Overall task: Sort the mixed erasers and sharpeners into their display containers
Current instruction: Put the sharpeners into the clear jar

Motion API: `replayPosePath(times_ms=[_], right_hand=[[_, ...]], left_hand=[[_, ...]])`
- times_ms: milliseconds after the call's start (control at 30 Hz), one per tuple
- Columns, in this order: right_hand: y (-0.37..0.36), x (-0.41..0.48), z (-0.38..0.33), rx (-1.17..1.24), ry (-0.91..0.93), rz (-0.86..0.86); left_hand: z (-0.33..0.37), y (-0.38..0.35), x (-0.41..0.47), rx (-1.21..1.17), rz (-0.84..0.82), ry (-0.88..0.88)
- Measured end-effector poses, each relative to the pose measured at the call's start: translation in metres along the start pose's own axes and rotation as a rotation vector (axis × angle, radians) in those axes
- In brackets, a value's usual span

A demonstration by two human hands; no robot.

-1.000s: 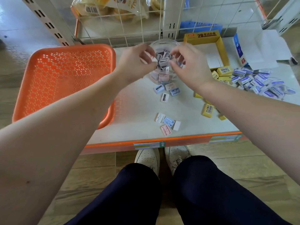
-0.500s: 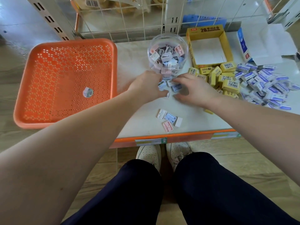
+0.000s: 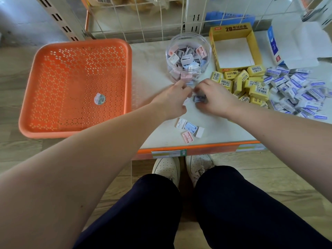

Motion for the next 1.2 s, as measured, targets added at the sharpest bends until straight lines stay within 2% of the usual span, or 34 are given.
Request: replayPosePath(times_ms=[200,400,867,1200], right_hand=[[0.002,-0.003,0.0,-0.033,-0.019,-0.002],[0.0,-0.002,-0.001,-0.053,-0.042,-0.017],[0.001,-0.004,-0.006,-0.003,-0.038,-0.033],[0.006,-0.004,-0.005,0.068,0.002,0.046]], left_hand=[[-0.003,0.002,-0.003,-0.076,0.003,0.043],[-0.005,0.003,0.001,-0.053,-0.009,0.115],[-0.012,-0.001,-0.001,0.024,-0.094,0.069],[-0.01,0.008,-0.003,-0.181,-0.005,0.108]])
Point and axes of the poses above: each hand's wrist, its own x-axis towards the middle knuckle, its own y-axis out of the back of the hand, z = x × y, the point moved 2 cm from there along x, towards the middle knuckle, and after that the axes turned 12 degrees about x, right-handed, at the moved point
